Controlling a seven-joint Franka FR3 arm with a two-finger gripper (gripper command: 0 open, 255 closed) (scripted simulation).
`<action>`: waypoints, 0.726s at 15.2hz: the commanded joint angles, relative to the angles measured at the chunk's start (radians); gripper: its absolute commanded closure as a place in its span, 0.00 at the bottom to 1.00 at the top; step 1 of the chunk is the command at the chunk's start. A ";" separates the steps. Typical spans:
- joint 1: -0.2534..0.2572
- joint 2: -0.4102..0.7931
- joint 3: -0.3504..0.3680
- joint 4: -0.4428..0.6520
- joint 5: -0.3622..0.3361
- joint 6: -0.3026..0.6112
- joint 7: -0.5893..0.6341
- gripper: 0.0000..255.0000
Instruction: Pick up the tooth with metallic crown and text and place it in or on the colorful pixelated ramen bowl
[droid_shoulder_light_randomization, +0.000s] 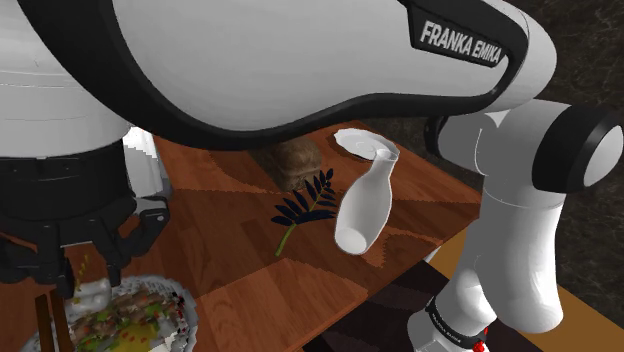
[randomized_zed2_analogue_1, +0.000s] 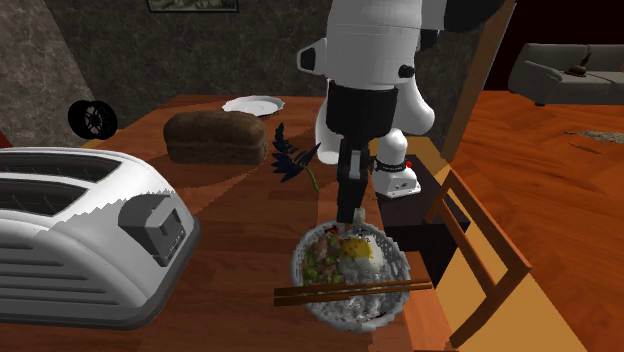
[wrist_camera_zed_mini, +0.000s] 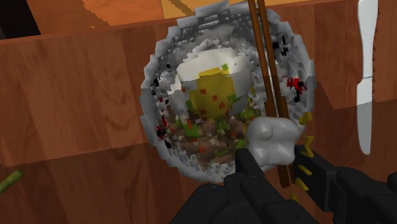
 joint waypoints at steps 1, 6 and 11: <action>-0.011 -0.007 0.001 -0.039 0.005 0.033 0.001 1.00; -0.029 -0.020 0.002 -0.104 0.012 0.085 0.002 1.00; -0.028 -0.019 0.002 -0.104 0.012 0.085 0.003 1.00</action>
